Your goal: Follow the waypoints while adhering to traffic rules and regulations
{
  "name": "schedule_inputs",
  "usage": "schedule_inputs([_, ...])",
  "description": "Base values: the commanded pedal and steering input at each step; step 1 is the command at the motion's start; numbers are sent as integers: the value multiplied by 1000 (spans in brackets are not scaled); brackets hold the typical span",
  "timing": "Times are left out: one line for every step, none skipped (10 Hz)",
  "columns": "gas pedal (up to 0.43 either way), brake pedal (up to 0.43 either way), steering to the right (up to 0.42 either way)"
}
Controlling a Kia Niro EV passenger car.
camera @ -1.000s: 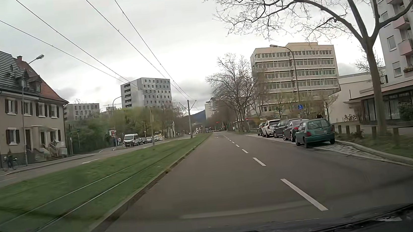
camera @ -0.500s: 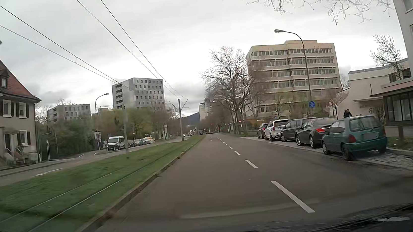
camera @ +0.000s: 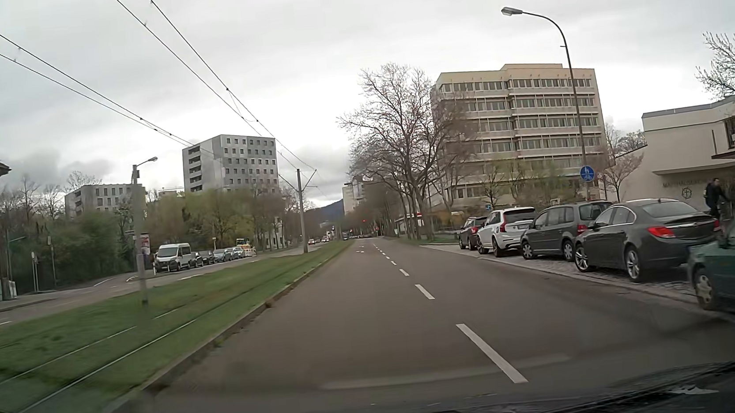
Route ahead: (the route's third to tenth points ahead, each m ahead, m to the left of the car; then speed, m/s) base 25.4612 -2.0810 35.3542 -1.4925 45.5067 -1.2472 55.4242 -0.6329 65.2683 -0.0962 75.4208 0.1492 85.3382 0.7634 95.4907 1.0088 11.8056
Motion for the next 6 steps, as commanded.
schedule_inputs([130,0,17])
schedule_inputs([130,0,17])
schedule_inputs([130,0,16])
schedule_inputs([130,0,16])
schedule_inputs([130,0,14])
schedule_inputs([130,0,10])
